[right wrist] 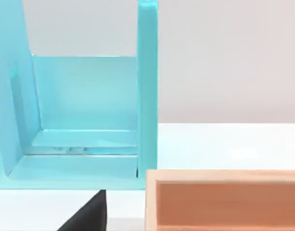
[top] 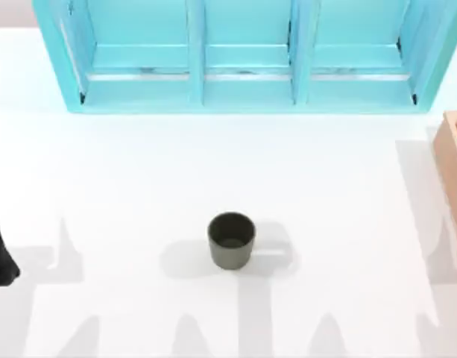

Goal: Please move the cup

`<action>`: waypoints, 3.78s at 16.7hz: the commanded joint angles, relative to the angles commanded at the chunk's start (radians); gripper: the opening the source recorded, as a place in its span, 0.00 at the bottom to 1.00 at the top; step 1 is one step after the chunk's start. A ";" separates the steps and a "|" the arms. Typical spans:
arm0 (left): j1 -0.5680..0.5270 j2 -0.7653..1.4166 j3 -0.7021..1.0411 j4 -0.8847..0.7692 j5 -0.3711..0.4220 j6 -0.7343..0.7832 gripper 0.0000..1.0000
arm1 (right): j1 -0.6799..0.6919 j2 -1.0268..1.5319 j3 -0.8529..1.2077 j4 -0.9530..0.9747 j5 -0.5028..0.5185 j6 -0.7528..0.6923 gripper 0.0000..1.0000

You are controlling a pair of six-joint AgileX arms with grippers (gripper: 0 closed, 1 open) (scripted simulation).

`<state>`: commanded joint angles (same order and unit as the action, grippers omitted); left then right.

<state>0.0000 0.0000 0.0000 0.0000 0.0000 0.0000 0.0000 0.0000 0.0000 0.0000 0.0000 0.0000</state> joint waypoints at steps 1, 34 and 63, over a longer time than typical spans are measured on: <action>0.000 0.000 0.000 0.000 0.000 0.000 1.00 | 0.000 0.000 0.000 0.000 0.000 0.000 1.00; -0.777 2.155 1.967 -1.393 -0.005 -0.775 1.00 | 0.000 0.000 0.000 0.000 0.000 0.000 1.00; -0.802 2.215 1.679 -1.036 0.002 -0.772 0.70 | 0.000 0.000 0.000 0.000 0.000 0.000 1.00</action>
<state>-0.8015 2.2153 1.6787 -1.0359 0.0021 -0.7720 0.0000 0.0000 0.0000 0.0000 0.0000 0.0000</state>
